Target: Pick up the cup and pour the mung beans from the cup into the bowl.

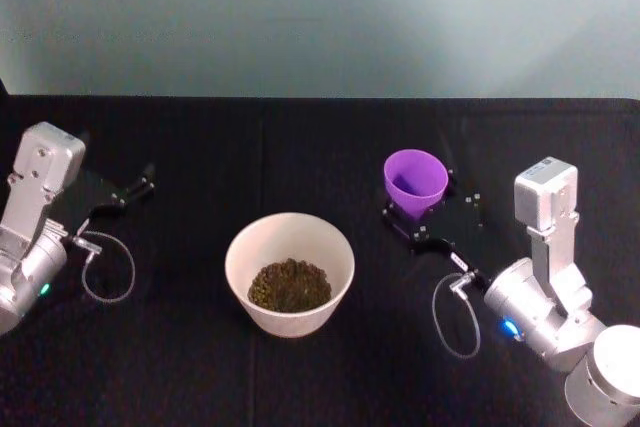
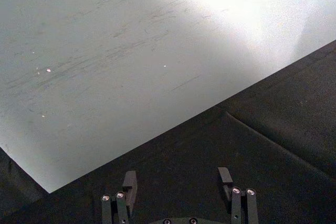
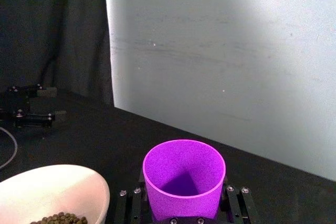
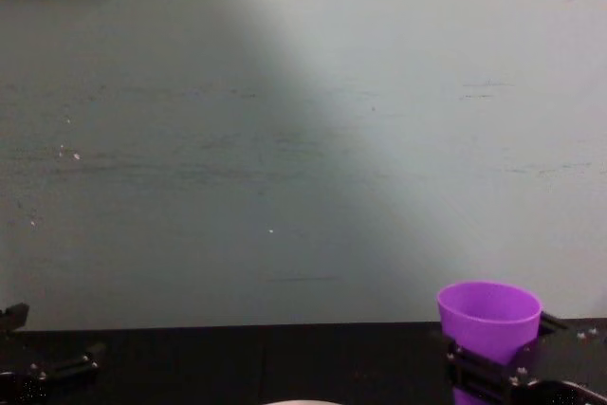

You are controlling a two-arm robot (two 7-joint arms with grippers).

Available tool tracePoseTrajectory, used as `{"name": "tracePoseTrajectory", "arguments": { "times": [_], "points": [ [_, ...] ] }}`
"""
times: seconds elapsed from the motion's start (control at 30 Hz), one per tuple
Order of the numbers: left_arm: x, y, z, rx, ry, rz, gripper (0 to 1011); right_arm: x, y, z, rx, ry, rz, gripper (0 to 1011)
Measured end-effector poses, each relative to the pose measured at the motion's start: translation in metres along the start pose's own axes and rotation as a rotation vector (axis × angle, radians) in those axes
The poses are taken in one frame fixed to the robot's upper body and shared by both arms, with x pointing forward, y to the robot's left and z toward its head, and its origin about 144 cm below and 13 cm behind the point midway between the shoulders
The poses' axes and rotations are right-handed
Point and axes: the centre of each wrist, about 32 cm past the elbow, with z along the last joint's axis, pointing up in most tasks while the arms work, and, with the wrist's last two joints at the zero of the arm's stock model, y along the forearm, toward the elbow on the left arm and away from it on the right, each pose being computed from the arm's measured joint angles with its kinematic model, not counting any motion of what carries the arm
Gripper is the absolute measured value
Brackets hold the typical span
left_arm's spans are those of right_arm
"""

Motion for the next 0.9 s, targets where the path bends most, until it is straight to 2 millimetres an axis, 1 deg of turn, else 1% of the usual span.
{"name": "tracePoseTrajectory", "arguments": {
  "times": [0.53,0.9],
  "points": [
    [0.000,0.000,0.000,0.000,0.000,0.000,1000,0.003,0.008,-0.026,-0.051,0.051,0.011,726],
    [0.000,0.000,0.000,0.000,0.000,0.000,1000,0.003,0.008,-0.036,-0.066,0.062,0.008,726]
  ]
}}
